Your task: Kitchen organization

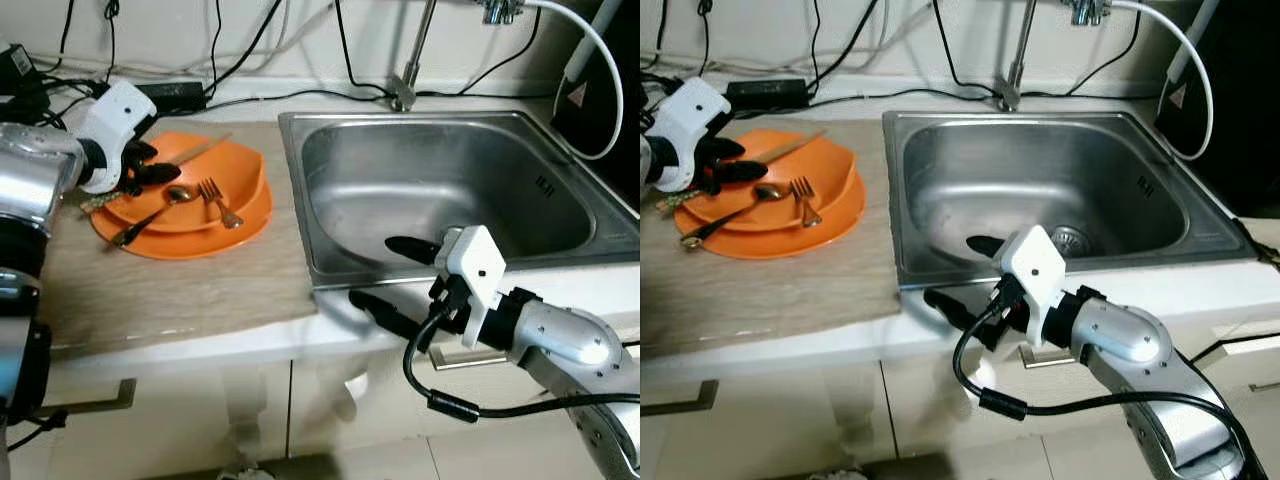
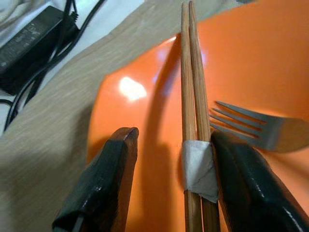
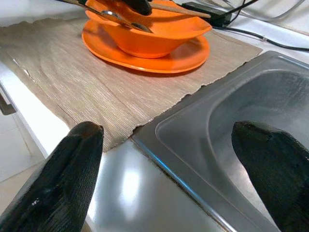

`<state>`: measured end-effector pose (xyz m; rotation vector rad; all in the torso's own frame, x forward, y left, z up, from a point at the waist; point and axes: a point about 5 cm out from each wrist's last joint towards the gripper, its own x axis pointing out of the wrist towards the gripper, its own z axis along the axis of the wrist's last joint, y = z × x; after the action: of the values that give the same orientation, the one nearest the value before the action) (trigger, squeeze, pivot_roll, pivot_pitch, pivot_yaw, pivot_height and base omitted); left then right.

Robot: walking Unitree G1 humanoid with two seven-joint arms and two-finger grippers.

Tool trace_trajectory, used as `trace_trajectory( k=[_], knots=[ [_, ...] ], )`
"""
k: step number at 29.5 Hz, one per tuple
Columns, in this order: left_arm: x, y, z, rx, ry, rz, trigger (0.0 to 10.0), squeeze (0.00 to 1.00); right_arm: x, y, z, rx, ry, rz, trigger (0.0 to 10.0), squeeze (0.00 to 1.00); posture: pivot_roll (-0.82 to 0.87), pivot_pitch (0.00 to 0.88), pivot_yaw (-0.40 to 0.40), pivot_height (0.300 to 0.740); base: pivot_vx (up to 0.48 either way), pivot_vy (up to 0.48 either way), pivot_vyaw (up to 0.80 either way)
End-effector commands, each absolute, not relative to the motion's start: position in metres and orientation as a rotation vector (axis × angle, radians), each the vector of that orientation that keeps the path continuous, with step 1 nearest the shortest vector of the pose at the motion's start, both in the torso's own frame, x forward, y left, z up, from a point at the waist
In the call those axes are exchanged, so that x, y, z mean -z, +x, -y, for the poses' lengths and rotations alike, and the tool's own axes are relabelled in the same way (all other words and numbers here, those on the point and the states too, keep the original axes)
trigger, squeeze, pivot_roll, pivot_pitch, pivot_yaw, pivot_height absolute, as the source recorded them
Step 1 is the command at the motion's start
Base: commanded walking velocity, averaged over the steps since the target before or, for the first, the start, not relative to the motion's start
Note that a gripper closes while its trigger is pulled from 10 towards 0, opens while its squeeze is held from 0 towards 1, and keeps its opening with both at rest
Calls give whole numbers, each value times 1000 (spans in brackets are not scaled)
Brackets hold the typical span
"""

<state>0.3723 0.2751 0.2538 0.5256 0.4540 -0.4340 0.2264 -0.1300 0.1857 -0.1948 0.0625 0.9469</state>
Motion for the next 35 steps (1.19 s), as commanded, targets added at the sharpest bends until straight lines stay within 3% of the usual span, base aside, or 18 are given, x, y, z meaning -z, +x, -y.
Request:
trace_trajectory(
  k=[1, 12, 13, 14, 22, 23, 24, 35],
  knots=[
    [-256, 375, -274, 422, 547, -452, 10000, 0, -189, 226, 132, -934, -203, -50, 10000, 0, 2, 28, -26, 740, 0, 0, 0],
    [-260, 380, -277, 389, 550, -427, 10000, 0, -189, 224, 133, -934, -204, -58, 10000, 0, -2, 26, -25, 740, 0, 0, 0],
    [-263, 379, -277, 399, 532, -416, 10000, 102, -188, 224, 134, -933, -204, -59, 10000, 0, -1, 24, -26, 740, 0, 0, 0],
    [-264, 379, -277, 401, 524, -414, 10000, 1000, -188, 224, 134, -934, -204, -59, 10000, 0, -1, 24, -26, 740, 0, 0, 0],
    [-272, 379, -278, 414, 487, -386, 10000, 1000, -187, 224, 135, -936, -206, -65, 10000, 0, 2, 18, -30, 740, 0, 0, 0],
    [-271, 379, -280, 393, 495, -390, 10000, 925, -187, 224, 135, -937, -207, -66, 10000, 0, 2, 17, -30, 740, 0, 0, 0],
    [-270, 380, -283, 367, 502, -399, 10000, 4, -187, 224, 135, -938, -207, -67, 10000, 0, 2, 14, -29, 740, 0, 0, 0],
    [-254, 381, -283, 361, 499, -456, 10000, 0, -185, 223, 135, -942, -211, -75, 10000, 0, -2, 14, -22, 740, 0, 0, 0]
  ],
)
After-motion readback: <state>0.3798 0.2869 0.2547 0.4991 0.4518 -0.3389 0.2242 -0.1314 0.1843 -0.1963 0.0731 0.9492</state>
